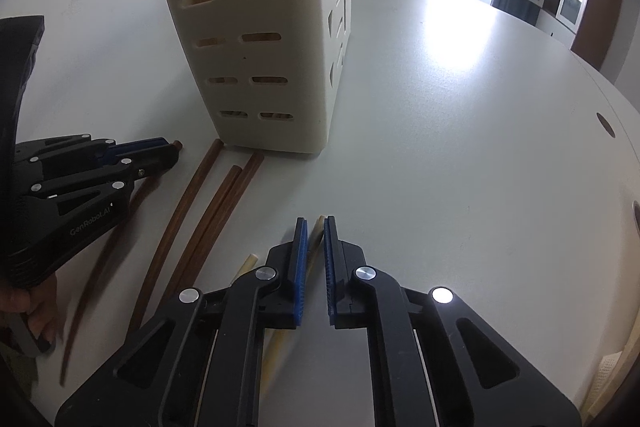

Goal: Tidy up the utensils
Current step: 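Lift the dark chopstick with the left tool while the right tool lifts the light one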

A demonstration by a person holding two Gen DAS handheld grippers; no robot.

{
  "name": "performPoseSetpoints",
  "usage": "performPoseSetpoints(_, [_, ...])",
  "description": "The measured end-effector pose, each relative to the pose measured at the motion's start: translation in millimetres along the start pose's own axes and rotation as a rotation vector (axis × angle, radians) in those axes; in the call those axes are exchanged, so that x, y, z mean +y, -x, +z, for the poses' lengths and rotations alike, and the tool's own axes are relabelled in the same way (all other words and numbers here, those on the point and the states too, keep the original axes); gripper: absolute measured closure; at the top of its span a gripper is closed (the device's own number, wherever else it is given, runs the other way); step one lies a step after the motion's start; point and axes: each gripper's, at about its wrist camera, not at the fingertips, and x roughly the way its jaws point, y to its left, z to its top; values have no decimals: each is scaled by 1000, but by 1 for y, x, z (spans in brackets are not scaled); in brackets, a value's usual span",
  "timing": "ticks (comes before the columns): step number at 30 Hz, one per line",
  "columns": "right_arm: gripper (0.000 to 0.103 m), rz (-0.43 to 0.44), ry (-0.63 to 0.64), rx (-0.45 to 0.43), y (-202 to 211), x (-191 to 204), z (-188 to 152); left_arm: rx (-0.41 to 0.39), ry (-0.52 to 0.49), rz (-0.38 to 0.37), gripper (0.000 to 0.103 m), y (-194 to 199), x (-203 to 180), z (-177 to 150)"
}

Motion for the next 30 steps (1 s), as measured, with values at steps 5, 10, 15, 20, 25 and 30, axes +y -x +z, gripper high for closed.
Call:
performPoseSetpoints(5, [98, 32, -50, 9, 2, -7, 0, 8, 8, -11, 96, 0, 3, 1])
performPoseSetpoints(10, [98, 43, -73, -42, 22, -14, 4, -38, 26, -14, 96, 16, 4, -1])
performPoseSetpoints(15, [98, 35, -91, -84, 33, -17, 8, -119, 29, -40, 96, 42, -1, 2])
performPoseSetpoints(20, [98, 35, -95, -120, 45, -17, 4, -194, -3, -51, 96, 68, -16, 5])
performPoseSetpoints(25, [98, 34, -87, -190, 68, -2, 3, -262, 0, -58, 96, 86, -13, 11])
performPoseSetpoints(30, [98, 42, -76, -245, 91, -8, 10, -330, 3, -65, 96, 117, -15, 4])
